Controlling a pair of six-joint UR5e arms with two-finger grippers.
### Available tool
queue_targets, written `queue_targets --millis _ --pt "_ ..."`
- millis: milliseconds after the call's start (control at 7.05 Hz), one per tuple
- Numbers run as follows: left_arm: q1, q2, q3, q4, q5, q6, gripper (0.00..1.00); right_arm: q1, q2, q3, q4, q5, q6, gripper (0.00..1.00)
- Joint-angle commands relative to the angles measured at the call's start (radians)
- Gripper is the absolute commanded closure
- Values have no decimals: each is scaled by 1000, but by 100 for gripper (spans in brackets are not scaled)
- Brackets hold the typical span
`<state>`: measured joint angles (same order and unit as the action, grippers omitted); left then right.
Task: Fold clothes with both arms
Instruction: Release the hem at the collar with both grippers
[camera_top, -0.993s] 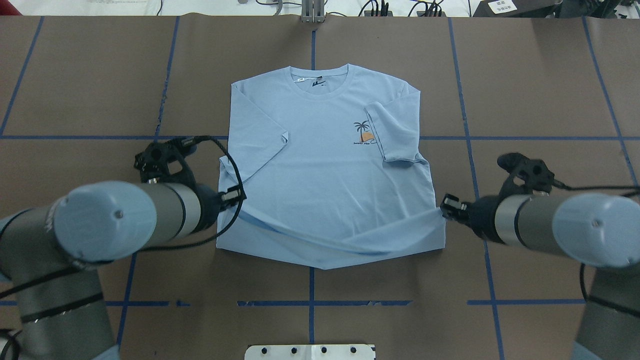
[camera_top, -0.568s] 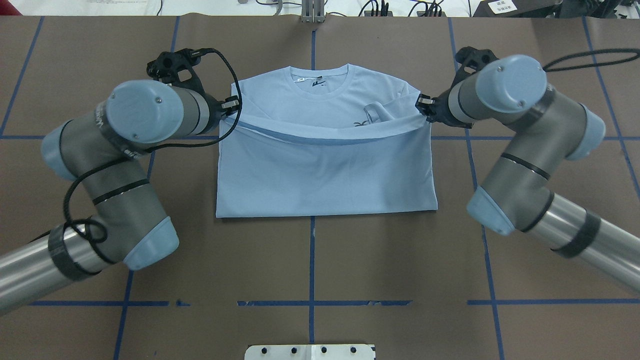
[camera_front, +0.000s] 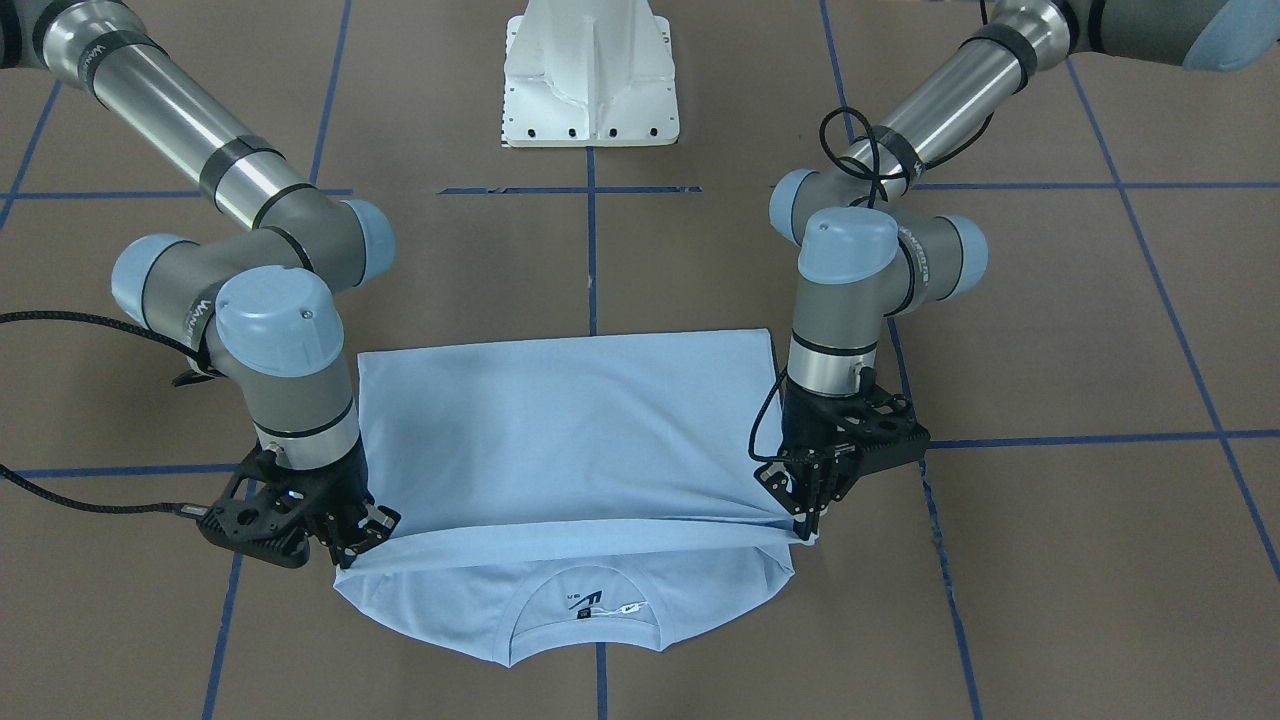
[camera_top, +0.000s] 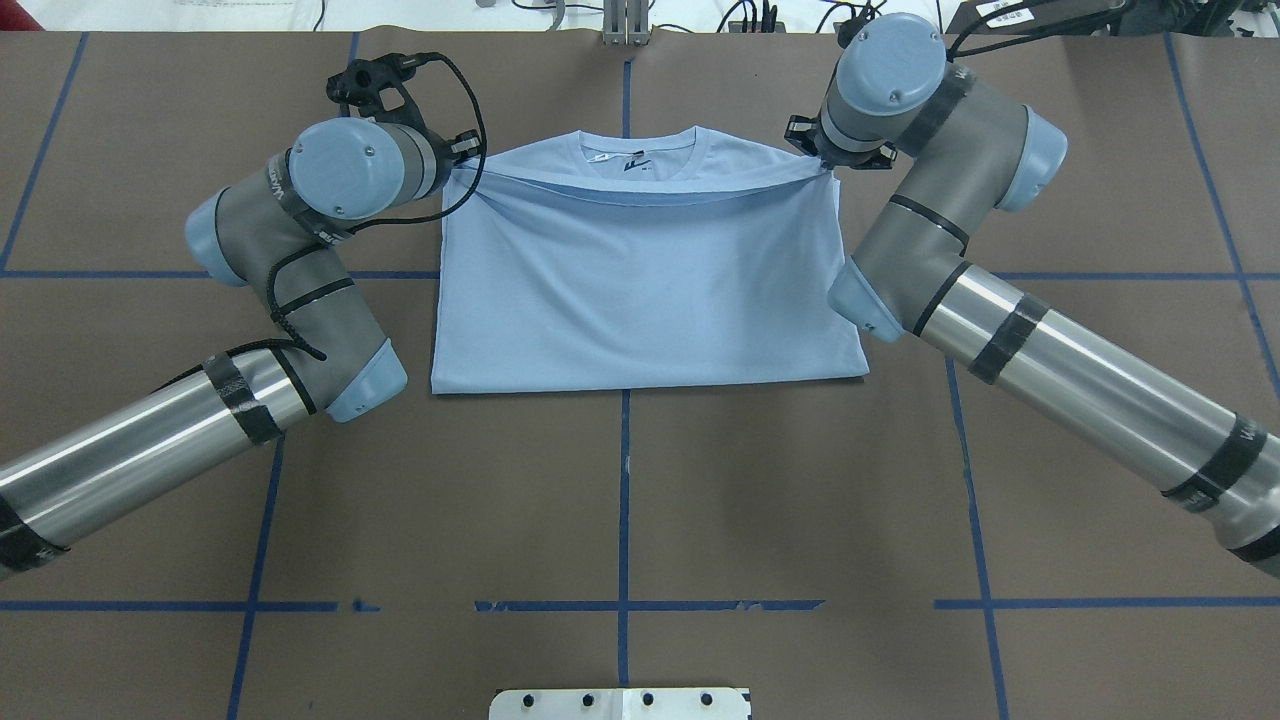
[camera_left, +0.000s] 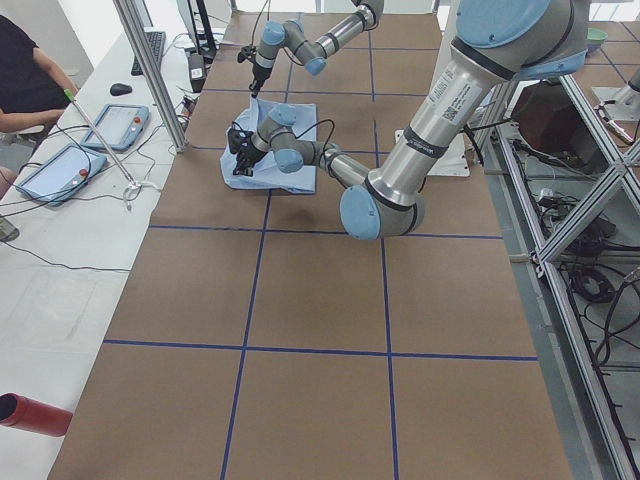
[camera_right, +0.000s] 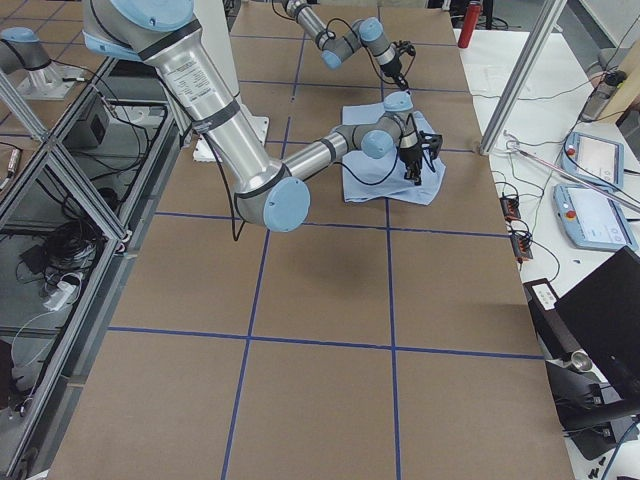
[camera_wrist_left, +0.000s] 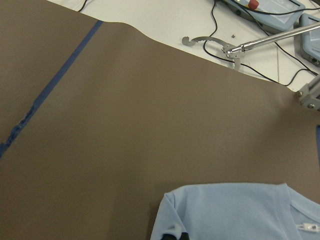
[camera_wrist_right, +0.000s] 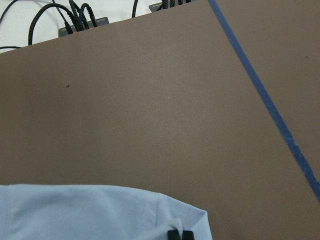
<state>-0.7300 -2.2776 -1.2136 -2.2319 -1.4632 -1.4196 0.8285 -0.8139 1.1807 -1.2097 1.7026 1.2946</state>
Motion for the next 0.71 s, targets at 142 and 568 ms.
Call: queue_targets --millis 142,568 --pt "0 -19 74 -64 3 24 60 -2 32 -102 88 -20 -5 1" --pt "-5 35 -63 -98 -3 22 52 -60 -250 307 87 -9 61 0"
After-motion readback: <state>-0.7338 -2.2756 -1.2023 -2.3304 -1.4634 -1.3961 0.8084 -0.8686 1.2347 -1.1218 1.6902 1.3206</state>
